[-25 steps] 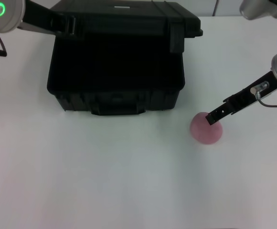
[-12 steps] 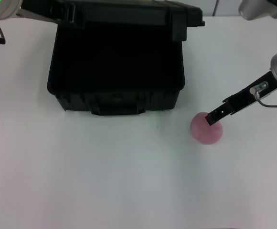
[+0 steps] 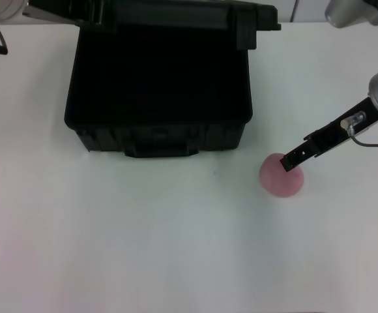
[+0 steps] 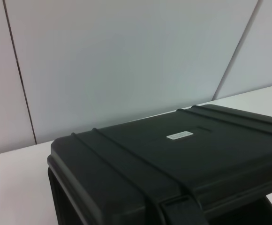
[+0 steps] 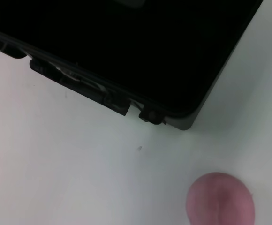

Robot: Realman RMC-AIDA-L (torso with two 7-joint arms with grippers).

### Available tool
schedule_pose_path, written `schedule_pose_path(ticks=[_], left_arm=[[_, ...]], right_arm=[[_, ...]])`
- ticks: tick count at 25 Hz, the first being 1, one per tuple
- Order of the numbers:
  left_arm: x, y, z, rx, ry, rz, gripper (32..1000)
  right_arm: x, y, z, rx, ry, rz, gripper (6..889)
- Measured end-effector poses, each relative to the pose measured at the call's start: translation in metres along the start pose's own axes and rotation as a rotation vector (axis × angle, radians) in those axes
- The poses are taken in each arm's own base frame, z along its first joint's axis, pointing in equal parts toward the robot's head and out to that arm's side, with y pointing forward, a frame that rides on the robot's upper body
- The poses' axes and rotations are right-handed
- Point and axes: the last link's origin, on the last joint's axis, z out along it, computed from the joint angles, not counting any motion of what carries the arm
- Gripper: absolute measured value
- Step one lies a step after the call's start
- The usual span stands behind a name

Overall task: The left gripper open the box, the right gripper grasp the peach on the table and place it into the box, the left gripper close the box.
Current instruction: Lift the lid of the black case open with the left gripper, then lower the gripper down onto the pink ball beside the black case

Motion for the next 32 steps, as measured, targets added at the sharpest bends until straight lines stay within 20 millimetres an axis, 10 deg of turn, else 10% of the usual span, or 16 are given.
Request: schedule_pose_path(ticks=[32], left_arm=[[0.000, 0.004, 0.000, -0.007, -0.001, 0.011, 372]], right_arm=[[-0.003, -0.024, 0.041, 0.071, 0.055, 0.004, 817]])
